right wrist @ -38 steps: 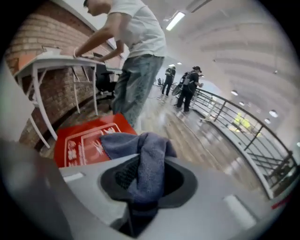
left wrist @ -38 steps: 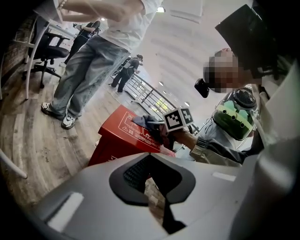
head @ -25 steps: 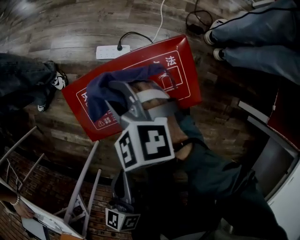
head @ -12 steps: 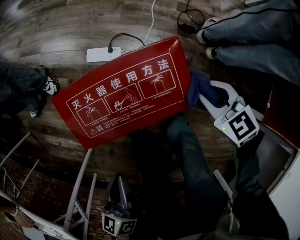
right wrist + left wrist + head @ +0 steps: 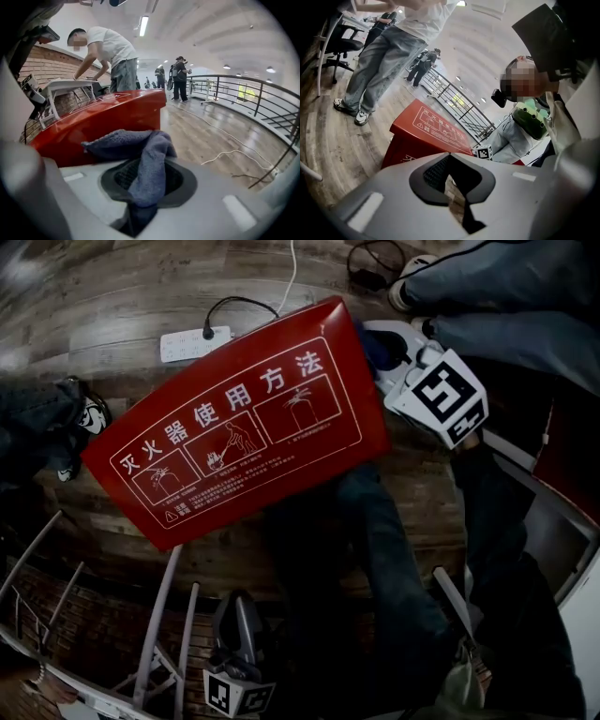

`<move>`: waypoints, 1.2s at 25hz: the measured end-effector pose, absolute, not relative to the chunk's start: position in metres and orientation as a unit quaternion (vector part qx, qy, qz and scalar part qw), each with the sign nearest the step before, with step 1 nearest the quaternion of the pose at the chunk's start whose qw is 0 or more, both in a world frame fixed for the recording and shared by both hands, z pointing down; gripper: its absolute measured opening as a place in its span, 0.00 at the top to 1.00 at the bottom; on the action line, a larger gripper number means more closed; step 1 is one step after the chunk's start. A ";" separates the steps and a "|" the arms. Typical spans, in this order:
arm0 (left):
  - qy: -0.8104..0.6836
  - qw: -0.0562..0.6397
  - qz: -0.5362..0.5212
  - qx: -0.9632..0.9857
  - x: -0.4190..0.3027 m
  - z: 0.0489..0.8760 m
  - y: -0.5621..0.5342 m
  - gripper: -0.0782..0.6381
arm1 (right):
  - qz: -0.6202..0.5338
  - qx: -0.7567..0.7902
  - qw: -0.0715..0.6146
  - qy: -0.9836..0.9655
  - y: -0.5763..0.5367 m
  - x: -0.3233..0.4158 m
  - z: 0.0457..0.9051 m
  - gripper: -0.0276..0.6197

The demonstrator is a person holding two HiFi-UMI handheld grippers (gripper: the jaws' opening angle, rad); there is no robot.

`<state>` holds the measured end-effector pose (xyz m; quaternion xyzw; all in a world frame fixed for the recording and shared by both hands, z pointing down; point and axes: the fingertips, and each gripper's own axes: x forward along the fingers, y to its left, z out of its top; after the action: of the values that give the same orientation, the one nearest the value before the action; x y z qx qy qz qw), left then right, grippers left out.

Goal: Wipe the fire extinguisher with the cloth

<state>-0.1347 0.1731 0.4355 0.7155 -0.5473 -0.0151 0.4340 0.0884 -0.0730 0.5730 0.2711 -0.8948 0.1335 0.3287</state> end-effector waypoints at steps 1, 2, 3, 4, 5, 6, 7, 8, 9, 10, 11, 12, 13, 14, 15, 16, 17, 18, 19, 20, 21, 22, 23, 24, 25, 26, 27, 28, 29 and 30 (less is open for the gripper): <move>-0.546 0.436 -0.016 0.715 -0.132 0.436 0.171 0.90 | 0.143 0.270 0.321 -0.897 -0.071 0.088 0.572 0.83; -0.545 0.438 -0.021 0.714 -0.128 0.436 0.167 0.90 | 0.159 0.270 0.310 -0.898 -0.064 0.089 0.571 0.83; -0.544 0.440 -0.026 0.714 -0.125 0.435 0.163 0.90 | 0.176 0.269 0.299 -0.899 -0.052 0.091 0.569 0.84; -0.543 0.441 -0.029 0.714 -0.121 0.435 0.161 0.90 | 0.192 0.268 0.290 -0.898 -0.037 0.093 0.567 0.84; -0.541 0.442 -0.031 0.715 -0.119 0.435 0.159 0.90 | 0.206 0.265 0.285 -0.898 -0.019 0.095 0.565 0.84; -0.539 0.442 -0.031 0.716 -0.116 0.436 0.158 0.90 | 0.219 0.261 0.282 -0.897 0.000 0.098 0.564 0.84; -0.537 0.443 -0.029 0.718 -0.115 0.438 0.160 0.90 | 0.230 0.257 0.280 -0.896 0.019 0.100 0.563 0.84; -0.535 0.442 -0.026 0.719 -0.115 0.440 0.162 0.90 | 0.240 0.256 0.279 -0.894 0.036 0.102 0.561 0.84; -0.534 0.442 -0.024 0.720 -0.115 0.441 0.163 0.90 | 0.246 0.256 0.279 -0.892 0.051 0.103 0.559 0.84; -0.533 0.442 -0.024 0.721 -0.115 0.441 0.162 0.90 | 0.247 0.259 0.280 -0.891 0.062 0.104 0.556 0.84; -0.533 0.442 -0.026 0.721 -0.114 0.441 0.159 0.90 | 0.243 0.265 0.281 -0.890 0.070 0.104 0.553 0.84; -0.533 0.442 -0.030 0.721 -0.113 0.439 0.156 0.90 | 0.238 0.273 0.281 -0.889 0.076 0.102 0.549 0.84; -0.534 0.441 -0.033 0.721 -0.113 0.438 0.154 0.90 | 0.233 0.281 0.281 -0.888 0.081 0.098 0.544 0.84; -0.535 0.439 -0.033 0.721 -0.115 0.437 0.154 0.90 | 0.229 0.287 0.282 -0.886 0.087 0.092 0.540 0.84; -0.536 0.439 -0.031 0.721 -0.117 0.437 0.156 0.90 | 0.228 0.291 0.283 -0.885 0.092 0.085 0.537 0.84; -0.537 0.438 -0.030 0.720 -0.119 0.438 0.158 0.90 | 0.229 0.291 0.284 -0.884 0.098 0.076 0.534 0.84; -0.538 0.439 -0.029 0.719 -0.120 0.438 0.160 0.90 | 0.232 0.288 0.284 -0.885 0.104 0.066 0.532 0.84; -0.539 0.439 -0.029 0.718 -0.121 0.438 0.162 0.90 | 0.232 0.279 0.285 -0.887 0.110 0.054 0.531 0.84; -0.540 0.439 -0.029 0.718 -0.122 0.438 0.163 0.90 | 0.228 0.266 0.287 -0.892 0.115 0.040 0.529 0.84; -0.540 0.438 -0.030 0.718 -0.122 0.437 0.164 0.90 | 0.219 0.254 0.287 -0.897 0.119 0.024 0.528 0.84; -0.541 0.438 -0.031 0.718 -0.123 0.437 0.165 0.90 | 0.207 0.245 0.284 -0.903 0.120 0.010 0.526 0.84; -0.542 0.437 -0.032 0.717 -0.124 0.436 0.167 0.90 | 0.195 0.241 0.282 -0.908 0.120 0.000 0.523 0.84; -0.543 0.436 -0.034 0.717 -0.126 0.434 0.168 0.90 | 0.183 0.242 0.280 -0.911 0.120 -0.003 0.522 0.84; -0.544 0.435 -0.036 0.716 -0.129 0.432 0.169 0.90 | 0.172 0.248 0.282 -0.911 0.119 0.001 0.520 0.84; -0.546 0.433 -0.038 0.716 -0.132 0.431 0.171 0.90 | 0.164 0.257 0.290 -0.907 0.119 0.012 0.519 0.84; -0.548 0.432 -0.040 0.715 -0.135 0.429 0.172 0.90 | 0.160 0.272 0.304 -0.899 0.120 0.028 0.517 0.84; -0.549 0.431 -0.041 0.715 -0.139 0.428 0.174 0.90 | 0.164 0.293 0.320 -0.886 0.122 0.047 0.514 0.84; -0.551 0.429 -0.042 0.715 -0.143 0.428 0.176 0.90 | 0.179 0.325 0.329 -0.869 0.122 0.066 0.508 0.84; -0.552 0.427 -0.043 0.715 -0.146 0.427 0.177 0.90 | 0.195 0.358 0.327 -0.853 0.120 0.083 0.496 0.84; -0.553 0.424 -0.044 0.715 -0.148 0.426 0.178 0.90 | 0.194 0.376 0.317 -0.849 0.113 0.091 0.480 0.84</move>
<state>-0.1478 0.1777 0.4263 0.7154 -0.5535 -0.0442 0.4242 0.0908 0.1131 0.4796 0.3765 -0.8488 0.1935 0.3168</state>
